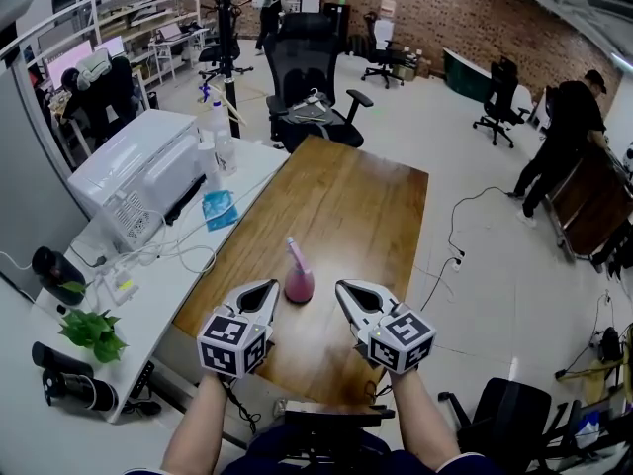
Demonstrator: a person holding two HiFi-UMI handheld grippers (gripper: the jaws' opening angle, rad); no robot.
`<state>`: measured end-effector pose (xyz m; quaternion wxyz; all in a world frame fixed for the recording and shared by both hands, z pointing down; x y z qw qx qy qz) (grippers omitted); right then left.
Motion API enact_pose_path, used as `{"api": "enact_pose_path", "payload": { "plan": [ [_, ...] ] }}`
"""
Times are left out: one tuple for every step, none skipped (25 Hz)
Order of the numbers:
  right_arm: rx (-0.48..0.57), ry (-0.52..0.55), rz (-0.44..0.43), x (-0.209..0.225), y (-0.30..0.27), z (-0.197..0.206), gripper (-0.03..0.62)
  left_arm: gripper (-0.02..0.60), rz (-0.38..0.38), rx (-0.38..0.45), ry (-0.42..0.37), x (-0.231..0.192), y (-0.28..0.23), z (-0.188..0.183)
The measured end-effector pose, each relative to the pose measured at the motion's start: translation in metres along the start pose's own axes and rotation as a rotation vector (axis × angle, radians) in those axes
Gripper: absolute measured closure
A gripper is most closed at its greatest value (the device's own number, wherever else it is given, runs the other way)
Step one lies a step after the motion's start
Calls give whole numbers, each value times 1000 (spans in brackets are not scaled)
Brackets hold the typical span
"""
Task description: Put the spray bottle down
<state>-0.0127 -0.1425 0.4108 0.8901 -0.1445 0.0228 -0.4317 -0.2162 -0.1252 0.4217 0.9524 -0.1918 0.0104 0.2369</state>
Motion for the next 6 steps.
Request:
{"api": "enact_pose_path", "payload": {
  "plan": [
    [1, 1, -1, 0, 1, -1, 589, 573, 1, 0, -1, 0, 0, -1],
    [1, 2, -1, 0, 1, -1, 589, 573, 2, -1, -1, 1, 0, -1],
    [2, 2, -3, 0, 2, -2, 589, 573, 3, -2, -2, 2, 0, -2],
    [1, 1, -4, 0, 2, -2, 589, 573, 4, -4, -2, 3, 0, -2],
    [1, 1, -5, 0, 3, -2, 589, 573, 5, -5, -3, 3, 0, -2],
    [0, 0, -6, 0, 3, -2, 589, 574, 6, -7, -3, 4, 0, -3]
  ]
}}
Point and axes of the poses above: the fingertips, and each gripper's own axes: y backward along the fingers, x to its right, z out of its underside, the point moved 7 cm from there along y, backward along the fingers, and after that the axes turned 7 degrees about -x, right-handed, at the moved point
